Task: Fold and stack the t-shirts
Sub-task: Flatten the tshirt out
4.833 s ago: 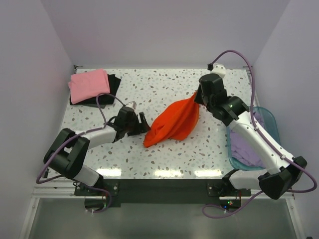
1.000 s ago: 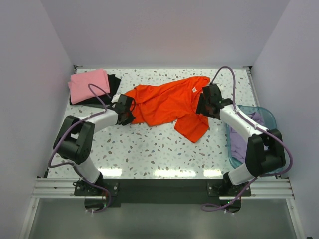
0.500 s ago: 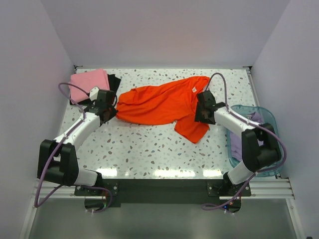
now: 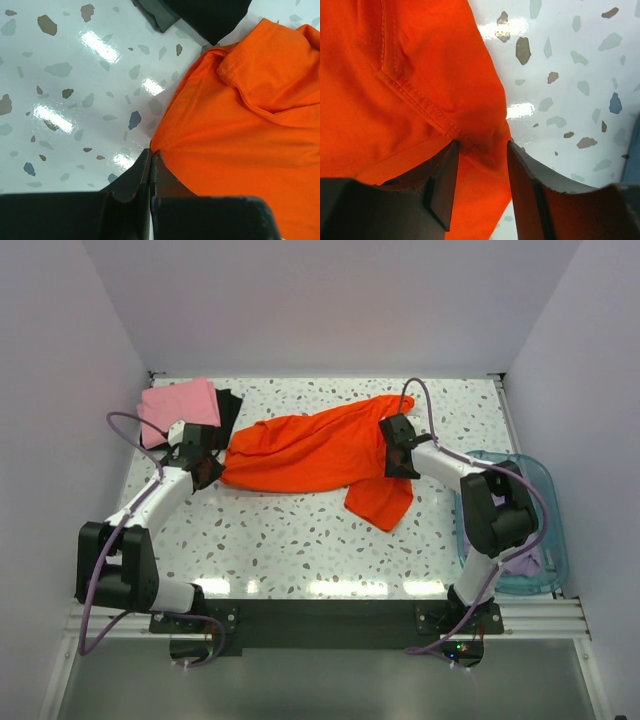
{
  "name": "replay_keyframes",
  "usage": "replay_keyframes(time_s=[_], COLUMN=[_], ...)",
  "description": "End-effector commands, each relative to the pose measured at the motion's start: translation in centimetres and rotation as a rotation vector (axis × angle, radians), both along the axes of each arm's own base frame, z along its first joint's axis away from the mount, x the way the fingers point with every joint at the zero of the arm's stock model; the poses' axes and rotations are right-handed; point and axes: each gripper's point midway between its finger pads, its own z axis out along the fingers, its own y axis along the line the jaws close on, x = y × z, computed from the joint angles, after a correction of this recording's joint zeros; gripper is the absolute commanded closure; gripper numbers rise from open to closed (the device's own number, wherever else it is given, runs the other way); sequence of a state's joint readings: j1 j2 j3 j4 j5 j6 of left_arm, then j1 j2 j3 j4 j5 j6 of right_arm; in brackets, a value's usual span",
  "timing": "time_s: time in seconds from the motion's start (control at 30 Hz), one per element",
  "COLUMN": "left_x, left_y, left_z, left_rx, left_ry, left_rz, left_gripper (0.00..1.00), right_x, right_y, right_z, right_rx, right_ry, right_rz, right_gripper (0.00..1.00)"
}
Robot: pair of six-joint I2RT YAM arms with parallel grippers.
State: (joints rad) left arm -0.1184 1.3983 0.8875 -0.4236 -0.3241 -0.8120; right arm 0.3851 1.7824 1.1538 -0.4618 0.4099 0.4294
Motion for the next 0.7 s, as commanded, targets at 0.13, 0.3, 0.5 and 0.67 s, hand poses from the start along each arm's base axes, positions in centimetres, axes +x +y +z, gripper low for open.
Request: replay_keyframes(time_s=[0.13, 0.3, 0.5, 0.67], left_x=[0.3, 0.0, -0.5, -0.8], left_y=[1.2, 2.4, 4.0, 3.8], left_z=[1.3, 1.6, 2.0, 1.7], left_rx=[0.013, 0.026, 0.034, 0.029], left_ry=[-0.037, -0.036, -0.038, -0.029], left_rz=[-0.005, 0.014, 0.04, 0.025], left_gripper=[1.0, 1.0, 1.0, 1.0], right_x=[1.8, 0.9, -0.1, 0.1], right_y=[0.3, -1.1, -4.2, -6.6], right_z=[0.6, 1.3, 2.6, 3.0], right_rx=[-0.01, -0.057, -0.04, -0.001], right_ry=[-0.045, -0.046, -0.041, -0.042], right_rz=[-0.003, -0.054, -0.135, -0.198], right_gripper=[0.76, 0.96, 0.99, 0.93])
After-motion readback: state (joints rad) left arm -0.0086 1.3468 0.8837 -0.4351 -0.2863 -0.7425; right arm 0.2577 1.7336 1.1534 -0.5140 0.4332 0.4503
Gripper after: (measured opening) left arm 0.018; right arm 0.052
